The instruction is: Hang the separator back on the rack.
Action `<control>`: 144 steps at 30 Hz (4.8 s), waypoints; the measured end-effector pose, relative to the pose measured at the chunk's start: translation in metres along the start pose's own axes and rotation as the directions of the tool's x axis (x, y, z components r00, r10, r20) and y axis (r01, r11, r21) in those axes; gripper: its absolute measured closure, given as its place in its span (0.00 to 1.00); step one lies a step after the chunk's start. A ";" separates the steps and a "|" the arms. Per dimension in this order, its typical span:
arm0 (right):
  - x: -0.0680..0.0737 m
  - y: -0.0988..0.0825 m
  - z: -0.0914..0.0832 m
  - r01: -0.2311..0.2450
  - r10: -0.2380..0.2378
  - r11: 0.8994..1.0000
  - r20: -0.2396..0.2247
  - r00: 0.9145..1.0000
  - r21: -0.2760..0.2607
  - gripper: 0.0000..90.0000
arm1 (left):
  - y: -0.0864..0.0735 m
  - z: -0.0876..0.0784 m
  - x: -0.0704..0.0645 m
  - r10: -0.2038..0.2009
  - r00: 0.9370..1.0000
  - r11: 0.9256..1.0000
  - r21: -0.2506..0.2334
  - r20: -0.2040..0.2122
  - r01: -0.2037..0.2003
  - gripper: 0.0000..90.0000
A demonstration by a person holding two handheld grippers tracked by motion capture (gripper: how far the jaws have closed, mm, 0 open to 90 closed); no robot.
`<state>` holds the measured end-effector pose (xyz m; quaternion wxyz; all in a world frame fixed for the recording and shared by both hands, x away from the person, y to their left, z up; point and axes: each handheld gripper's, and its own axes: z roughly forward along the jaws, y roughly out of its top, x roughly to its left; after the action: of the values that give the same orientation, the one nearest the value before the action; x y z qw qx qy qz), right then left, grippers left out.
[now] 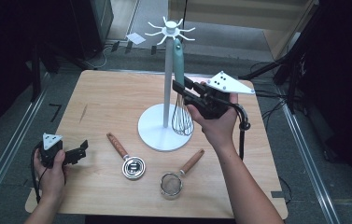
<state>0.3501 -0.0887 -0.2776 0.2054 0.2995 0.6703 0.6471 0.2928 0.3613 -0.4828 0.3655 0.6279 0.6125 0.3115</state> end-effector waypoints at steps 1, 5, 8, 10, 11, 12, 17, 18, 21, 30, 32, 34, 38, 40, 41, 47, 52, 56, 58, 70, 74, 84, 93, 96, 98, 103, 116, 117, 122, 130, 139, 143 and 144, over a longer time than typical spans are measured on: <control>0.000 0.000 0.001 -0.001 0.001 1.000 -0.002 1.000 -0.004 0.79 | 0.000 0.000 0.000 -0.001 1.000 1.000 -0.003 0.001 0.001 0.00; -0.001 -0.001 0.003 -0.002 0.002 1.000 -0.007 1.000 -0.001 0.78 | 0.000 0.000 0.000 0.000 1.000 1.000 -0.004 0.001 0.000 0.00; -0.001 0.000 0.003 -0.009 0.009 1.000 -0.007 1.000 0.002 0.78 | 0.000 0.000 0.000 0.002 1.000 1.000 0.003 0.001 -0.002 0.00; -0.001 0.000 0.003 -0.011 0.011 1.000 -0.004 1.000 0.002 0.71 | 0.000 0.000 0.000 0.002 1.000 1.000 0.001 0.001 -0.002 0.00; -0.001 0.000 0.002 -0.019 0.019 1.000 -0.004 1.000 -0.002 0.69 | 0.000 0.000 0.000 0.002 1.000 1.000 0.001 0.002 -0.002 0.00; -0.002 0.000 0.002 -0.020 0.020 1.000 -0.006 1.000 -0.002 0.69 | 0.000 0.000 0.000 0.001 1.000 1.000 -0.001 0.001 -0.001 0.00; -0.005 0.004 -0.003 -0.016 0.016 1.000 0.024 1.000 -0.017 0.81 | 0.000 0.000 0.000 0.002 1.000 1.000 -0.004 0.001 -0.002 0.00; -0.006 0.006 -0.004 -0.018 0.019 1.000 0.034 0.999 -0.016 0.87 | 0.000 0.000 0.000 0.002 1.000 1.000 -0.003 0.000 -0.002 0.00; -0.010 0.010 -0.005 -0.013 0.014 1.000 0.046 0.999 -0.027 0.96 | 0.000 0.000 0.000 0.008 1.000 1.000 0.001 0.000 -0.008 0.00; -0.009 0.031 -0.003 0.040 -0.034 0.997 0.086 0.996 -0.069 1.00 | 0.000 0.000 0.000 0.003 1.000 1.000 0.001 0.000 -0.003 0.00; -0.008 0.036 -0.002 0.049 -0.042 0.996 0.086 0.995 -0.079 1.00 | 0.000 0.000 0.000 0.004 1.000 1.000 0.001 0.000 -0.004 0.00; -0.005 0.043 0.000 0.057 -0.049 0.994 0.086 0.995 -0.090 1.00 | 0.000 0.000 0.000 0.003 1.000 1.000 0.000 0.000 -0.003 0.00; -0.002 0.048 0.002 0.068 -0.059 0.992 0.093 0.994 -0.105 1.00 | 0.000 0.000 0.000 0.001 1.000 1.000 -0.002 0.000 -0.001 0.00; -0.002 0.050 0.003 0.072 -0.061 0.991 0.100 0.993 -0.117 1.00 | 0.000 0.000 0.000 0.001 1.000 1.000 -0.001 0.001 -0.001 0.00; -0.002 0.051 0.004 0.072 -0.059 0.990 0.104 0.993 -0.122 1.00 | 0.000 0.000 0.000 0.001 1.000 1.000 -0.001 0.001 -0.001 0.00; -0.001 0.056 0.005 0.078 -0.063 0.986 0.105 0.992 -0.149 1.00 | 0.000 0.000 0.000 0.000 1.000 1.000 -0.001 0.001 0.000 0.00; 0.003 0.059 0.006 0.089 -0.077 0.986 0.091 0.993 -0.143 1.00 | 0.000 0.000 0.000 0.003 1.000 1.000 0.000 0.002 -0.003 0.00; 0.007 0.059 0.008 0.093 -0.082 0.986 0.082 0.993 -0.141 1.00 | 0.000 0.000 0.000 0.006 1.000 1.000 0.003 0.001 -0.006 0.00; 0.008 0.058 0.009 0.094 -0.084 0.985 0.076 0.994 -0.141 1.00 | 0.000 0.000 0.000 0.006 1.000 1.000 0.003 0.001 -0.006 0.00; 0.019 0.056 0.019 0.103 -0.098 0.987 0.048 0.994 -0.125 1.00 | 0.000 0.000 0.000 0.002 1.000 1.000 0.002 0.003 -0.002 0.00; 0.022 0.057 0.023 0.114 -0.109 0.986 0.045 0.993 -0.123 1.00 | 0.000 0.000 0.000 0.003 1.000 1.000 0.002 0.003 -0.003 0.00; 0.022 0.050 0.015 0.134 -0.129 0.986 0.049 0.990 -0.097 1.00 | 0.000 0.000 0.000 -0.001 1.000 1.000 -0.001 0.004 0.001 0.00; 0.010 0.025 -0.004 0.120 -0.116 0.991 0.082 0.990 -0.053 1.00 | 0.000 0.000 0.000 0.006 1.000 1.000 0.003 -0.002 -0.006 0.00; 0.006 0.017 -0.008 0.106 -0.101 0.993 0.093 0.991 -0.048 1.00 | 0.000 0.000 -0.001 0.003 1.000 1.000 0.002 -0.004 -0.003 0.00; 0.003 0.009 -0.011 0.097 -0.093 0.995 0.103 0.990 -0.038 1.00 | 0.000 0.000 -0.001 0.002 1.000 1.000 0.002 -0.004 -0.002 0.00; -0.003 -0.007 -0.016 0.079 -0.076 0.997 0.119 0.990 -0.015 1.00 | 0.000 0.000 0.000 0.001 1.000 1.000 0.000 -0.002 -0.001 0.00; -0.014 -0.055 -0.027 0.036 -0.046 0.997 0.175 0.983 0.063 0.98 | 0.000 0.000 -0.001 0.008 1.000 1.000 -0.002 -0.001 -0.008 0.00; -0.014 -0.055 -0.027 0.036 -0.046 0.997 0.175 0.983 0.063 0.98 | 0.000 0.000 -0.001 0.008 1.000 1.000 -0.003 -0.001 -0.008 0.00; -0.020 -0.072 -0.034 0.006 -0.022 0.996 0.191 0.981 0.085 0.94 | 0.000 0.000 -0.001 0.006 1.000 1.000 -0.004 -0.003 -0.006 0.00; -0.028 -0.093 -0.044 -0.032 0.007 0.993 0.222 0.975 0.110 0.89 | 0.000 -0.001 -0.001 0.006 1.000 1.000 -0.010 -0.006 -0.006 0.00; -0.031 -0.115 -0.056 -0.064 0.030 0.990 0.251 0.968 0.127 0.82 | -0.001 -0.001 0.000 0.012 1.000 1.000 -0.010 0.022 -0.012 0.00; -0.031 -0.124 -0.062 -0.076 0.040 0.989 0.266 0.963 0.127 0.81 | 0.000 -0.003 -0.001 0.025 0.999 1.000 -0.011 0.030 -0.025 0.00; -0.031 -0.128 -0.065 -0.081 0.041 0.987 0.274 0.961 0.135 0.81 | 0.000 -0.004 -0.001 0.034 0.999 0.999 -0.013 0.031 -0.034 0.00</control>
<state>0.3121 -0.1555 -0.4031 0.2524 0.4197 0.6718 0.5557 0.2893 0.3607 -0.4800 0.3734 0.6406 0.5941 0.3117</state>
